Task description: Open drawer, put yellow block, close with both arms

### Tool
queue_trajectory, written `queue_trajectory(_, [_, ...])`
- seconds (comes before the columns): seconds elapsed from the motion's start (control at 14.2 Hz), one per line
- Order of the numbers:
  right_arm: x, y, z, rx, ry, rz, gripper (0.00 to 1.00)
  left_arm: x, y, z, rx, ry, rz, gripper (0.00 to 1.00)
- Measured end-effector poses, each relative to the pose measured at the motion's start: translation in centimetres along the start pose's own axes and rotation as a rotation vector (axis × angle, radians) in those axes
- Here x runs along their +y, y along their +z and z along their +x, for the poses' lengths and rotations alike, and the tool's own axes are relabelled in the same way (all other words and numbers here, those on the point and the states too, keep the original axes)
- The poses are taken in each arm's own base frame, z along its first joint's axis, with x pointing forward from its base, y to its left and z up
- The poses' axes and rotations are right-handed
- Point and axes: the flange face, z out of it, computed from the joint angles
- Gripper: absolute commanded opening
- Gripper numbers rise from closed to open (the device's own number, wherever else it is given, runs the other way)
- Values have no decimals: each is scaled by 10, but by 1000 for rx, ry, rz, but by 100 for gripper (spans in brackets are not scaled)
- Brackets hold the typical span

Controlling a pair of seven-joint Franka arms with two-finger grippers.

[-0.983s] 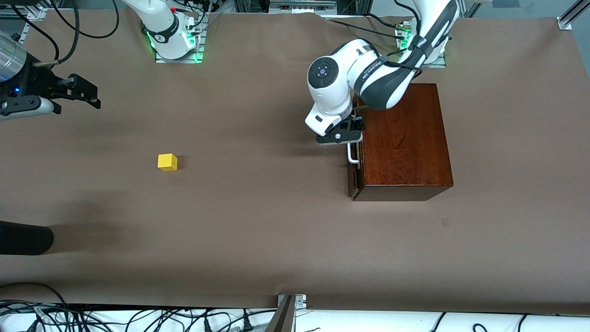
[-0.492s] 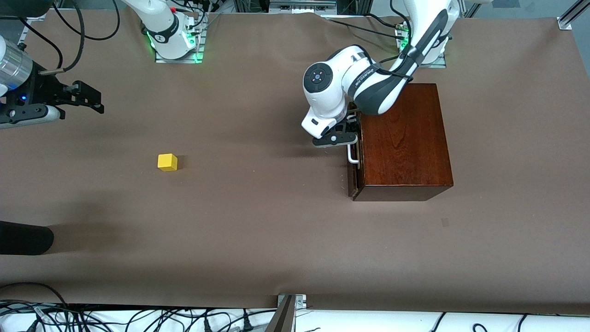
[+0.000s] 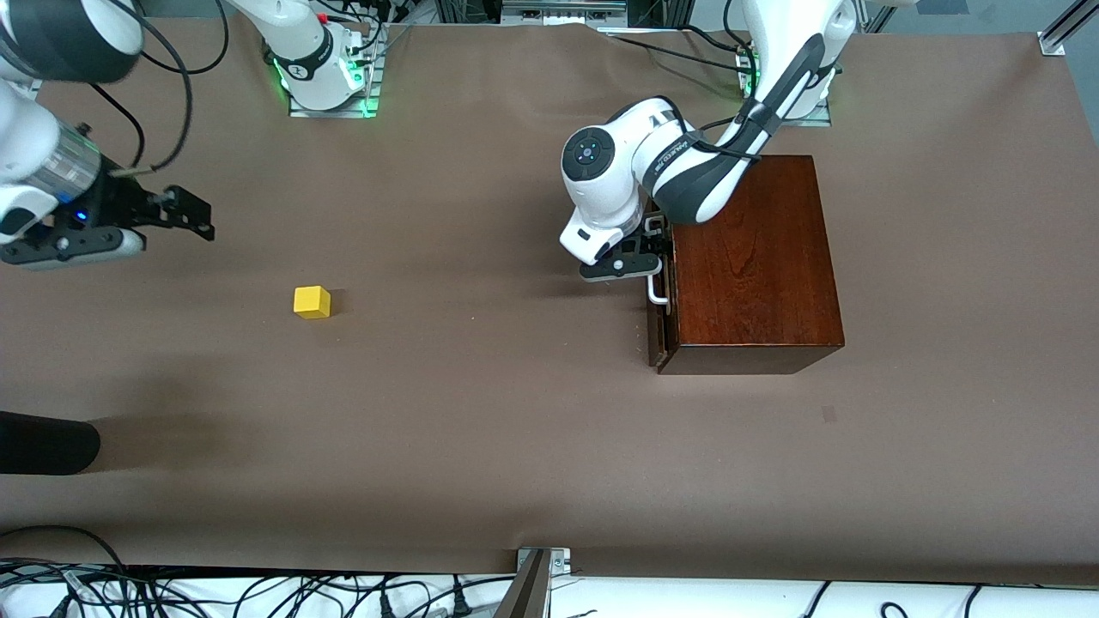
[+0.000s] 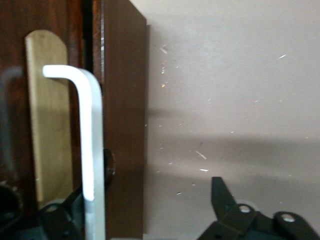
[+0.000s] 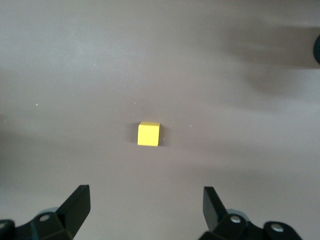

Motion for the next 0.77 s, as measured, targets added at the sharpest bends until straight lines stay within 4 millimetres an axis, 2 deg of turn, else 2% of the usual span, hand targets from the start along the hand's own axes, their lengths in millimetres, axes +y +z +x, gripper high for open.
queue_trajectory(0.21, [-1,35,1,15,-4,-3,100,15,0,-6,27,10,-36,100])
queue_trajectory(0.49, [-19,83,0,33,-37,-7,100,40,-8,-11,57,-19,-53,100])
queue_trajectory(0.77, [-30,149,-8,73,-57,-14,100,64,-16,-12,67,-36,-84,100])
